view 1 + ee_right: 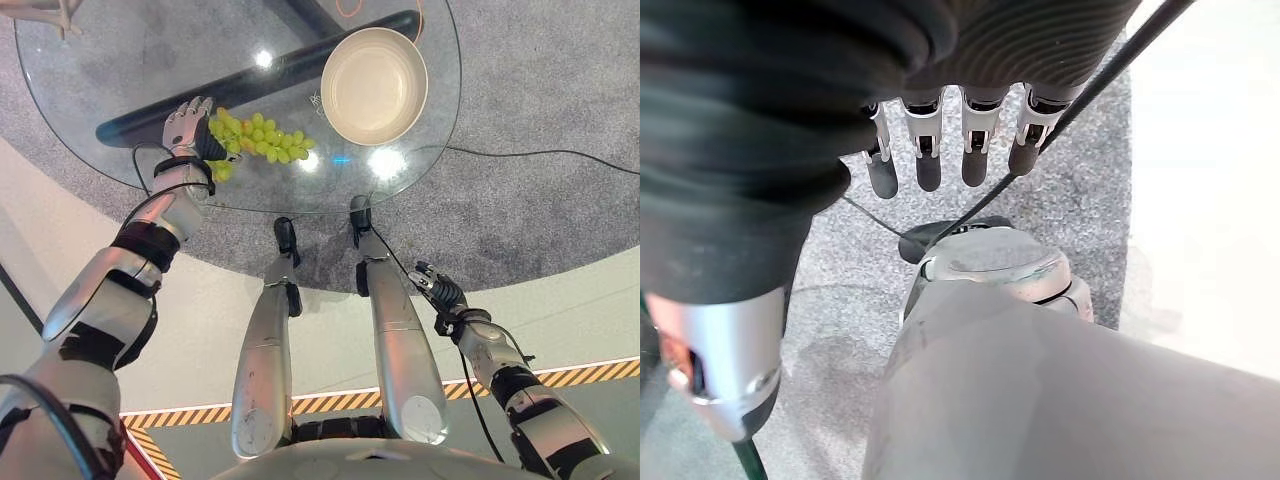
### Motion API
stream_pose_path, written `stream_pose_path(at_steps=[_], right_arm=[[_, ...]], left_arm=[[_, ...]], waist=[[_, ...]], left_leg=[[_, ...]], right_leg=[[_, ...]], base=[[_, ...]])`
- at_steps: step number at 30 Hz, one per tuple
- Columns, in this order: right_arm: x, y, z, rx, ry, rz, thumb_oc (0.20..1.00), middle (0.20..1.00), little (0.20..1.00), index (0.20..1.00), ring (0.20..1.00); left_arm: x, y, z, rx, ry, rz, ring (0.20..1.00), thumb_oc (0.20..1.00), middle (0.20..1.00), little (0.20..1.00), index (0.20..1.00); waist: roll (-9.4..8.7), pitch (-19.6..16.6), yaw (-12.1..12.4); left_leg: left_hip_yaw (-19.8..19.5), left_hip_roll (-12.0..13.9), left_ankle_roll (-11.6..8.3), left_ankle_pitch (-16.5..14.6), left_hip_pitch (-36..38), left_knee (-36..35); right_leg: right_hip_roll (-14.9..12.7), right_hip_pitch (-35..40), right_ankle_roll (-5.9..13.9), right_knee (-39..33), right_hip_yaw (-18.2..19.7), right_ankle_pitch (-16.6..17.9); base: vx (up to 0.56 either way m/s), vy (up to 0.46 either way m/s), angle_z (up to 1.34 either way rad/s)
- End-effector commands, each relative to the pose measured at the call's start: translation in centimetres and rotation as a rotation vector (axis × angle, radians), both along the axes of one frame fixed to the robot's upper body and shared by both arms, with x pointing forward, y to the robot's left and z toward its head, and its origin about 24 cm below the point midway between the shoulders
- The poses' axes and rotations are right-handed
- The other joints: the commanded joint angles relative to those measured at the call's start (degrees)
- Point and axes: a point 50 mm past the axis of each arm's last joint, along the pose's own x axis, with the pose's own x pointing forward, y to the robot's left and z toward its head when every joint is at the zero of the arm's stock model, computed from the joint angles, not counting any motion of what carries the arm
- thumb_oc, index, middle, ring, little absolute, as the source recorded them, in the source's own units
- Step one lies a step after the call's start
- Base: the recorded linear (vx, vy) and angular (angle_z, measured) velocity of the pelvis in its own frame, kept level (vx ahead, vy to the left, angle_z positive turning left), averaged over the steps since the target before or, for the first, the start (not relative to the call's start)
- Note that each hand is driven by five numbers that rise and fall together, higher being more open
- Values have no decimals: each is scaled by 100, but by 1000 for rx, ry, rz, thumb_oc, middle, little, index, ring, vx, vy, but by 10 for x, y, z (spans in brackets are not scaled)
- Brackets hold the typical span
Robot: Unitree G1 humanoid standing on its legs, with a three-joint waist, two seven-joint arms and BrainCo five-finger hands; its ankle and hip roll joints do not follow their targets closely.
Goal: Pick up fruits into the plate
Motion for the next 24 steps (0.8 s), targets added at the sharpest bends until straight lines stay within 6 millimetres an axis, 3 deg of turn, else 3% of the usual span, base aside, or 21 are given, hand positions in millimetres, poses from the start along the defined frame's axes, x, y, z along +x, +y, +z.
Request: stream_pose_path(at_steps=[1,10,15,23,24], right_arm=[[-6,22,-5,68,-5,21,1000,1000,1000,1000,1000],[-1,27,1,94,-39,33,1000,1000,1000,1000,1000],[0,32,3,123,-59,34,1000,1000,1000,1000,1000],[7,34,9,152,-84,21,1000,1000,1000,1000,1000],[9,34,11,154,-90,21,1000,1000,1000,1000,1000]], left_arm=[[2,20,16,73,2,112,1000,1000,1000,1000,1000],[4,31,16,109,22,277,1000,1000,1000,1000,1000],[1,49,17,174,64,420,1000,1000,1000,1000,1000],[-1,55,5,270,172,477,1000,1000,1000,1000,1000],[-1,54,3,291,197,473,555,555,555,555,555]], waist=[[-208,-270,-6],[-320,-270,-144],[-460,-270,-248],[-527,-270,-310],[-524,-270,-313]], left_leg=[[-35,-326,259,-308,-278,359],[-1,-369,249,-344,-562,496],[25,-365,234,-368,-799,637],[16,-374,229,-392,-967,704],[14,-379,230,-388,-983,698]], right_leg=[[349,-45,-23,305,-57,-140],[411,-330,-26,329,42,-72],[455,-576,-24,388,103,-21],[508,-765,-28,422,161,18],[516,-786,-31,426,164,20]], base=[[-1,-10,-9],[1,10,-6],[-2,-2,-9],[-4,0,-2],[0,0,0]])
